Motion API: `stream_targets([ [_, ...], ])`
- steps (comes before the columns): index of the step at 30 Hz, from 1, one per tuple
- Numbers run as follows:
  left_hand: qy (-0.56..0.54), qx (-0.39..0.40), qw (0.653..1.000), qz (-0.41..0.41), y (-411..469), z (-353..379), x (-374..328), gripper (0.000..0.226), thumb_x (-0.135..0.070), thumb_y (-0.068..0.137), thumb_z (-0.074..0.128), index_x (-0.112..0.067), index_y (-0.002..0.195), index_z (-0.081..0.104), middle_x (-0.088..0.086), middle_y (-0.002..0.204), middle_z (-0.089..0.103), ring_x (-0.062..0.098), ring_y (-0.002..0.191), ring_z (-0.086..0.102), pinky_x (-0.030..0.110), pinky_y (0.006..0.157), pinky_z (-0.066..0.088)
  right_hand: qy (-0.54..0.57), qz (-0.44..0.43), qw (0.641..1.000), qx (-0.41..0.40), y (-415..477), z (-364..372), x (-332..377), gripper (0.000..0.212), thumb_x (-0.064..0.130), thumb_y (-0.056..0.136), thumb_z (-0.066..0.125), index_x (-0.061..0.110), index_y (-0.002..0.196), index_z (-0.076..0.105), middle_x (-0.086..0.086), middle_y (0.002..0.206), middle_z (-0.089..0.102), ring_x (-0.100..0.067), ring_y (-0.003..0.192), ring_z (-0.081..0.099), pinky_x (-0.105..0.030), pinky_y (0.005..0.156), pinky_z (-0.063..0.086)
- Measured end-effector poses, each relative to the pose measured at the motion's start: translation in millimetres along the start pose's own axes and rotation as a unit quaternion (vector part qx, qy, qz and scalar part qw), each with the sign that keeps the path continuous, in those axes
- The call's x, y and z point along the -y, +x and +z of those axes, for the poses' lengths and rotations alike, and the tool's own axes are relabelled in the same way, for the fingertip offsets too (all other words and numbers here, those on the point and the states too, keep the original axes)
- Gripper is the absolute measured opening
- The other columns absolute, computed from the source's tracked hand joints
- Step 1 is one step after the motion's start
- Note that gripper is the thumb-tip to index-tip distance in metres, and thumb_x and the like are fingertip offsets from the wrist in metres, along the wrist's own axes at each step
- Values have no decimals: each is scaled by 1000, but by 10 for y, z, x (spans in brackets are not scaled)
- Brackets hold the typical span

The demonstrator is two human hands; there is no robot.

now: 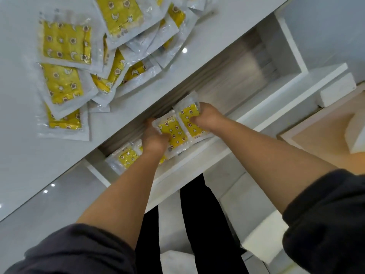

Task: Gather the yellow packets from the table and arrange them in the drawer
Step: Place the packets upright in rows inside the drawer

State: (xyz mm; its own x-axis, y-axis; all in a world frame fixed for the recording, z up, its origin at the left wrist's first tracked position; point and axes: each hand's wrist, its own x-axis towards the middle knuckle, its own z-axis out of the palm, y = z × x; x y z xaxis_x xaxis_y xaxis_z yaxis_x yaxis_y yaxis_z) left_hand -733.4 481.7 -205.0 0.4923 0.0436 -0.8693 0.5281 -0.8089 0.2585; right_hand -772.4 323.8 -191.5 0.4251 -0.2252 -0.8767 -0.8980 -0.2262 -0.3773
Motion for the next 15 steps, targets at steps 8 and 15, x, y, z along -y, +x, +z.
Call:
stream_targets([
  [8, 136, 6, 991, -15, 180, -21, -81, 49, -27, 88, 62, -14, 131, 44, 12, 114, 62, 30, 94, 63, 31, 68, 46, -82, -24, 996, 7, 121, -98, 17, 41, 13, 92, 55, 10, 133, 49, -10, 123, 60, -24, 108, 58, -22, 73, 40],
  [15, 417, -52, 896, 141, 133, 18, -173, 68, -41, 82, 69, -20, 136, 34, 9, 132, 44, 32, 119, 47, 43, 93, 44, -83, -4, 997, -1, 198, -429, -70, 50, 17, 91, 60, 14, 139, 45, -8, 127, 59, -23, 112, 58, -25, 83, 46],
])
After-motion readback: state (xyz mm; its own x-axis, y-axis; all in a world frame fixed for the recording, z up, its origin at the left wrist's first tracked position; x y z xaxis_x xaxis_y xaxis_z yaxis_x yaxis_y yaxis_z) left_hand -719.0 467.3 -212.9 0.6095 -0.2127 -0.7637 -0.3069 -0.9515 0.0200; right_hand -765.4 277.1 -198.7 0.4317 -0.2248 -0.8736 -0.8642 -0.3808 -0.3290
